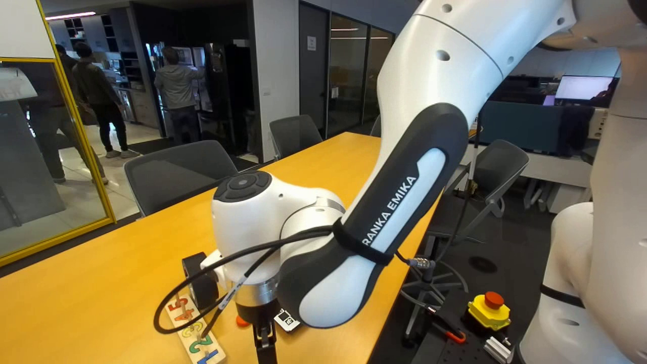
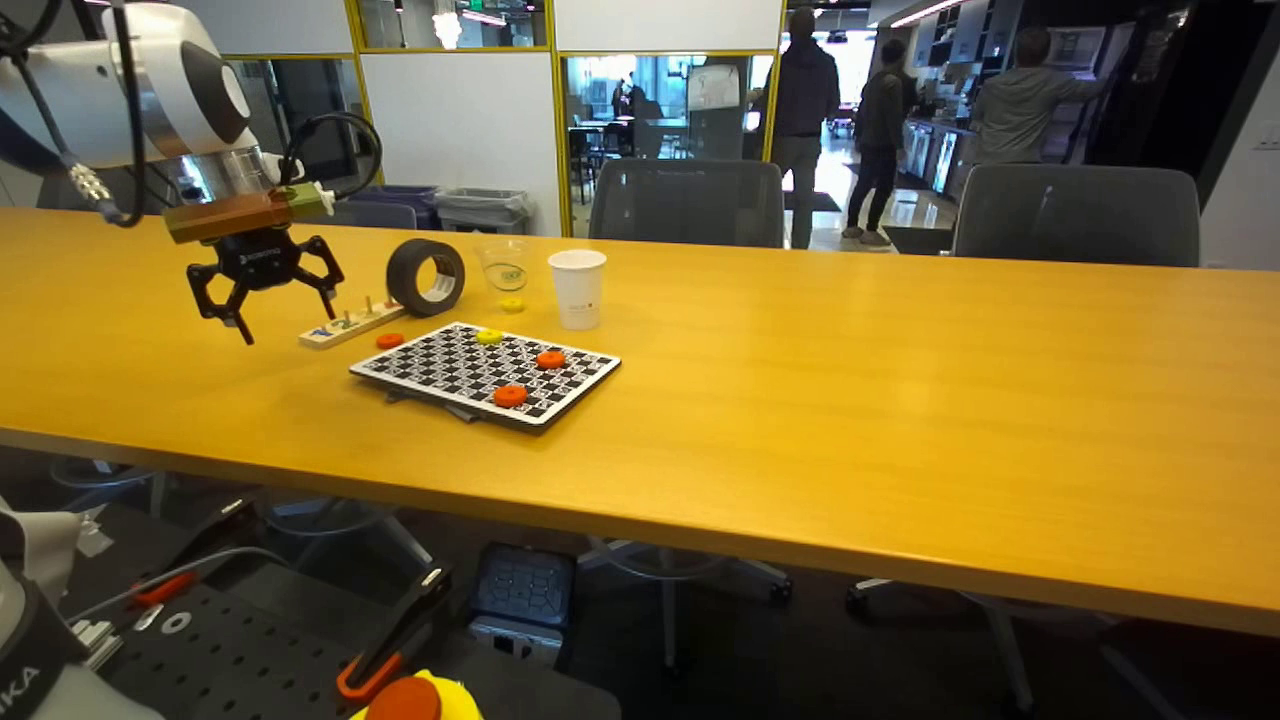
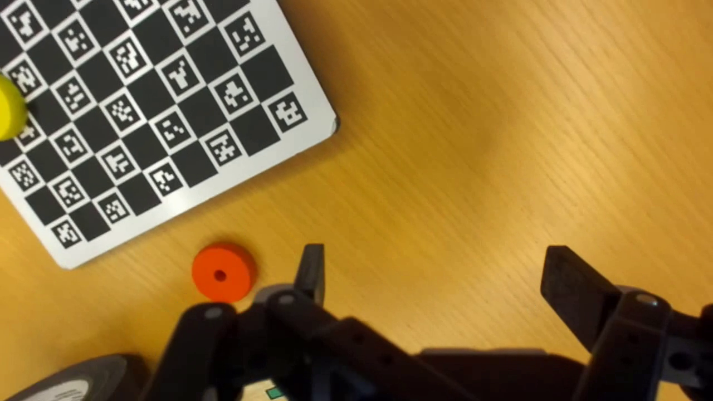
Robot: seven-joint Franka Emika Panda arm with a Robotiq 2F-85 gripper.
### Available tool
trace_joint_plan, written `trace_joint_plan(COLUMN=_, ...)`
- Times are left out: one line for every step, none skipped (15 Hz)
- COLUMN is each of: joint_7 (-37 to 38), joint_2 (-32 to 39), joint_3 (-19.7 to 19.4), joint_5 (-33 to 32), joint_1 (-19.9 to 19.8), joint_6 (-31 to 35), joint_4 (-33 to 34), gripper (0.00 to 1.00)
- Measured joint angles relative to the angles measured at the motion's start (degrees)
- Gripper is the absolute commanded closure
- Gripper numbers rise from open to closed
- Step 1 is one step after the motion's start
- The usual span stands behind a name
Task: Divide the rings equally and put some in the clear cup and the rest in the white cup
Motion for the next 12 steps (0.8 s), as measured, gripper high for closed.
trace_joint_plan(joint_7=-0.2, joint_2=0.0, joint_3=0.0, joint_5=-1.7, joint_1=0.2, joint_6=0.7, joint_4=-0.3, gripper=0.00)
trace_joint_plan(joint_7=-0.8, joint_2=0.0, joint_3=0.0, joint_5=-2.9, joint_1=0.3, joint_6=1.3, joint_4=-0.5, gripper=0.00)
trace_joint_plan(joint_7=-1.6, joint_2=0.1, joint_3=0.0, joint_5=-3.8, joint_1=0.2, joint_6=1.7, joint_4=-0.6, gripper=0.00)
trace_joint_plan(joint_7=-2.5, joint_2=0.1, joint_3=-0.1, joint_5=-4.5, joint_1=0.2, joint_6=1.9, joint_4=-0.5, gripper=0.00)
trace_joint_plan(joint_7=-3.5, joint_2=0.2, joint_3=-0.2, joint_5=-4.9, joint_1=0.1, joint_6=2.1, joint_4=-0.4, gripper=0.00)
trace_joint_plan(joint_7=-4.6, joint_2=0.4, joint_3=-0.3, joint_5=-4.9, joint_1=0.0, joint_6=2.3, joint_4=-0.3, gripper=0.00)
trace_joint_plan(joint_7=-5.7, joint_2=0.6, joint_3=-0.5, joint_5=-4.9, joint_1=-0.2, joint_6=2.5, joint_4=-0.1, gripper=0.00)
trace_joint_plan(joint_7=-6.8, joint_2=1.0, joint_3=-0.6, joint_5=-4.9, joint_1=-0.4, joint_6=2.8, joint_4=0.2, gripper=0.00)
trace_joint_plan(joint_7=-7.9, joint_2=1.6, joint_3=-0.8, joint_5=-4.9, joint_1=-0.7, joint_6=3.0, joint_4=0.6, gripper=0.00)
trace_joint_plan(joint_7=-8.9, joint_2=2.3, joint_3=-1.0, joint_5=-4.9, joint_1=-1.1, joint_6=3.0, joint_4=1.1, gripper=0.00)
trace_joint_plan(joint_7=-10.1, joint_2=3.2, joint_3=-1.2, joint_5=-4.9, joint_1=-1.5, joint_6=3.1, joint_4=1.8, gripper=0.00)
trace_joint_plan(joint_7=-11.2, joint_2=4.1, joint_3=-1.3, joint_5=-4.9, joint_1=-1.9, joint_6=3.1, joint_4=2.7, gripper=0.00)
